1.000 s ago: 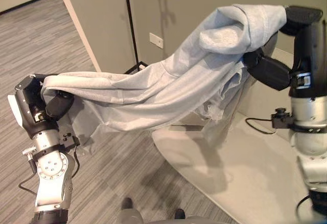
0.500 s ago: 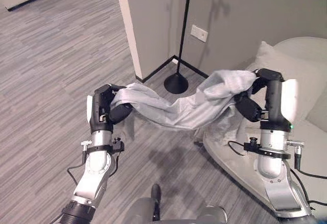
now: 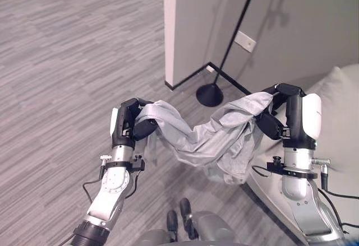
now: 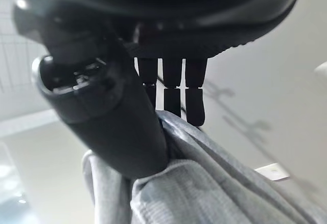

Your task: Hang the clothes on the sofa on the clothes rack.

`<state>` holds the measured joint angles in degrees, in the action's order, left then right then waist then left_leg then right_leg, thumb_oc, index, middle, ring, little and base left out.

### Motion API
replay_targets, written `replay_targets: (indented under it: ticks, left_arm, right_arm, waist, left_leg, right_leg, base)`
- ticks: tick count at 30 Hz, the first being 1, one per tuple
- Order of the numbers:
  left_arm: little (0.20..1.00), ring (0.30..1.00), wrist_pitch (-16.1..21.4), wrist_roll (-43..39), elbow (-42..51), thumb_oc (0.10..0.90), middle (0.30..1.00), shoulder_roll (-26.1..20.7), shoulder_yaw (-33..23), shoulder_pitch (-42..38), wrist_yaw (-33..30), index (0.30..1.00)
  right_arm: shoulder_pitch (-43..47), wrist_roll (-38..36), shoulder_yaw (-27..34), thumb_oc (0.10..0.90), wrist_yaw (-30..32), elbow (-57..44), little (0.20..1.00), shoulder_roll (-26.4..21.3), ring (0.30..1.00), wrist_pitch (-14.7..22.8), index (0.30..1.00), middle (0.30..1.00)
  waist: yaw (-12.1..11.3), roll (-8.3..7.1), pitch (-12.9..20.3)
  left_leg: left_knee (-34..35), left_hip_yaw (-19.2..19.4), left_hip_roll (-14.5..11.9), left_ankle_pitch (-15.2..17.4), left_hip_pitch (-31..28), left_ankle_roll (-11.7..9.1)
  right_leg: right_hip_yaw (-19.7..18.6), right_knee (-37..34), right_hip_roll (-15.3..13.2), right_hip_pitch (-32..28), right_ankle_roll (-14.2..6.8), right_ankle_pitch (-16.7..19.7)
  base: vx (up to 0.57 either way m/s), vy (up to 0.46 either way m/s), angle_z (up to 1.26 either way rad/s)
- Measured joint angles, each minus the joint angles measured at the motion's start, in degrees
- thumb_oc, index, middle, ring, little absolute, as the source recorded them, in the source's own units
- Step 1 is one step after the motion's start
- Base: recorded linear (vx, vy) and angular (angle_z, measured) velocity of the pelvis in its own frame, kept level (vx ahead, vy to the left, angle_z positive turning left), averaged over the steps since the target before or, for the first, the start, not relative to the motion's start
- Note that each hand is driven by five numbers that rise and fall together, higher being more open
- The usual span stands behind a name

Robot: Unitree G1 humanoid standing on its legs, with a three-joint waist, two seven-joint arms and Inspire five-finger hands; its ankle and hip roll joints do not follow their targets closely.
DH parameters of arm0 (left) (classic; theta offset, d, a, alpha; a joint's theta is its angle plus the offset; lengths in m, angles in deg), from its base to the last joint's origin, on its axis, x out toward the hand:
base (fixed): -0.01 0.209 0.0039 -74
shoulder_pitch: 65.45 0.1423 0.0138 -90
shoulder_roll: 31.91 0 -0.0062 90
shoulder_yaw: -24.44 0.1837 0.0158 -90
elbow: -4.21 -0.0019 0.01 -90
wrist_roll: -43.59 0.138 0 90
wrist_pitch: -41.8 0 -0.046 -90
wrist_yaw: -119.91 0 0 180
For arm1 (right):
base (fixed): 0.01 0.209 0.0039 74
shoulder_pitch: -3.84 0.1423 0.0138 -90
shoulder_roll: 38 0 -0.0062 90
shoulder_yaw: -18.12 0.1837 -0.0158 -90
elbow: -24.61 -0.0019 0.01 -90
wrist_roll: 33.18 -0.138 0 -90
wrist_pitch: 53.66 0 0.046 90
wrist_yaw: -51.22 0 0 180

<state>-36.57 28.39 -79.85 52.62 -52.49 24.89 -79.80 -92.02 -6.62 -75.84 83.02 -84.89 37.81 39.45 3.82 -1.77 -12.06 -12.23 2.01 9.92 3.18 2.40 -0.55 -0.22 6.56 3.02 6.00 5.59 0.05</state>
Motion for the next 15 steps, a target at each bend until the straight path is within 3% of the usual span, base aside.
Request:
replay_targets:
  ticks: [1,2,3,4,5,6,8,9,10,11,12,13,15]
  left_arm:
    - [0.3,0.3,0.0,0.01,0.07,0.4,0.3,-0.27,0.16,0.3,0.14,0.3]
    - [0.3,0.3,0.08,0.09,0.59,0.4,0.3,-0.63,0.02,0.91,0.07,0.3]
    - [0.3,0.3,0.66,0.33,1.44,0.4,0.3,-1.39,-0.46,1.65,-0.16,0.3]
    - [0.3,0.3,1.2,0.37,1.58,0.4,0.3,-1.5,-0.98,1.86,-0.74,0.3]
    - [0.3,0.3,1.2,0.37,1.56,0.4,0.3,-1.59,-1.48,1.86,-1.04,0.3]
    - [0.3,0.3,1.18,0.55,1.53,0.4,0.3,-1.95,-1.92,1.86,-1.64,0.3]
    - [0.3,0.3,1.08,2.86,1.35,0.4,0.3,-2.12,-2.77,1.8,-2.29,0.3]
    - [0.3,0.3,1.07,5.48,1.22,0.4,0.3,-2.49,-2.9,1.65,-3.36,0.3]
    - [0.3,0.3,1.02,7.13,1.1,0.4,0.3,-2.68,-2.91,1.36,-4.13,0.3]
    - [0.3,0.3,1.01,9.31,0.86,0.4,0.3,-3.17,-2.92,0.6,-5.1,0.3]
    - [0.3,0.3,1.04,12.01,-0.22,0.4,0.3,-4.12,-2.89,-1.15,-6.29,0.3]
    - [0.3,0.3,0.99,14.17,-1.64,0.4,0.3,-4.35,-2.92,-3.63,-7.18,0.3]
    - [0.3,0.3,0.93,16.16,-2.35,0.4,0.3,-4.57,-2.98,-5.34,-8.6,0.3]
  right_arm:
    - [0.0,-0.01,0.14,0.4,0.37,1.09,0.3,-1.07,0.3,0.3,0.3,0.3]
    - [-0.31,0.0,0.32,0.4,0.43,1.44,0.3,-1.27,0.3,0.24,0.3,0.3]
    - [-0.98,0.04,0.73,0.4,1.16,1.49,0.3,-1.06,0.3,0.18,0.3,0.3]
    - [-1.14,0.05,0.9,0.4,1.72,1.51,0.3,-0.88,0.3,0.18,0.3,0.3]
    - [-1.31,0.09,1.0,0.4,2.25,1.49,0.3,-0.81,0.3,0.29,0.3,0.3]
    - [-1.14,0.12,1.41,0.4,2.77,1.38,0.3,-0.76,0.3,0.23,0.3,0.3]
    - [-0.18,0.15,2.43,0.4,3.58,1.36,0.3,-0.35,0.3,-0.19,0.3,0.3]
    - [0.66,0.17,2.75,0.4,4.29,1.44,0.3,-0.05,0.3,-0.62,0.3,0.3]
    - [1.42,0.17,2.89,0.4,5.0,1.44,0.3,-0.1,0.3,-0.81,0.3,0.3]
    - [2.85,0.17,3.06,0.4,6.0,1.47,0.3,-0.19,0.3,-1.1,0.3,0.3]
    - [4.83,0.21,3.13,0.4,7.39,2.09,0.3,-0.23,0.3,-1.32,0.3,0.3]
    - [6.3,0.32,3.9,0.4,8.57,2.72,0.3,-0.98,0.3,-1.38,0.3,0.3]
    - [5.72,2.19,5.64,0.4,9.75,3.61,0.3,-2.16,0.3,-1.79,0.3,0.3]
  waist:
    - [0.01,0.17,-0.1]
    - [-0.04,0.34,-0.02]
    - [-0.52,0.21,0.2]
    - [-0.73,0.66,0.31]
    - [-0.76,0.34,0.29]
    - [-0.55,-0.19,0.32]
    - [-0.43,-0.67,0.2]
    - [-0.66,-1.47,0.29]
    - [-0.33,-1.47,0.31]
    - [-0.1,-1.16,0.44]
    - [-0.16,-1.06,0.46]
    - [0.01,0.01,0.25]
    - [1.9,1.8,1.11]
  left_leg:
    - [-14.43,1.75,0.0,0.02,5.78,-2.2]
    - [-21.17,2.56,-0.7,0.88,8.17,-2.55]
    - [-29.03,2.84,-3.13,3.63,10.62,-2.09]
    - [-31.09,2.13,-6.15,5.47,12.27,-2.23]
    - [-30.48,2.26,-7.52,6.04,12.71,-1.93]
    - [-27.19,1.16,-9.3,6.87,13.6,-2.13]
    - [-15.32,0.28,-9.27,6.79,13.02,-1.25]
    - [-3.18,-3.7,-6.97,4.51,10.91,0.68]
    - [2.16,-5.53,-6.5,2.85,10.48,1.38]
    - [10.64,-9.93,-5.71,-0.58,9.3,1.42]
    - [16.86,-17.47,-4.91,-3.08,9.01,0.9]
    - [17.15,-18.93,-5.41,-2.98,9.91,0.48]
    - [13.87,-16.37,-7.23,-3.68,10.06,-0.59]
  right_leg:
    - [1.22,-0.61,-1.08,-1.95,0.28,0.17]
    - [0.73,-2.07,-1.11,-4.56,0.53,-0.1]
    - [-0.39,-4.41,-0.64,-7.95,0.73,-1.77]
    - [-1.02,-5.04,0.24,-9.64,1.41,-2.24]
    - [-1.28,-5.45,0.24,-10.33,1.35,-2.33]
    - [-3.66,-5.84,-0.15,-10.99,1.14,-2.89]
    - [-5.68,-6.5,-1.74,-11.86,0.25,-2.75]
    - [-7.65,-6.52,-3.34,-12.12,-0.77,-3.23]
    - [-9.1,-6.73,-3.86,-12.39,-1.57,-3.33]
    - [-10.8,-6.68,-4.38,-12.74,-2.93,-4.13]
    - [-13.26,-7.02,-4.75,-13.0,-3.71,-4.92]
    - [-13.14,-7.14,-4.4,-13.25,-4.05,-5.07]
    - [-13.14,-8.17,-3.45,-16.18,-5.87,-7.52]
  base:
    - [0.14,-0.03,0.23]
    - [0.26,-0.047,0.2]
    - [0.15,-0.011,0.03]
    - [0.27,0.011,-0.09]
    - [0.15,0.036,-0.26]
    - [0.28,0.112,-0.45]
    - [0.17,0.104,-0.67]
    - [0.13,0.089,-0.69]
    - [0.27,0.201,-0.84]
    - [0.22,0.154,-0.83]
    - [0.24,0.172,-0.96]
    - [0.24,0.151,-0.78]
    - [0.43,0.288,-0.32]
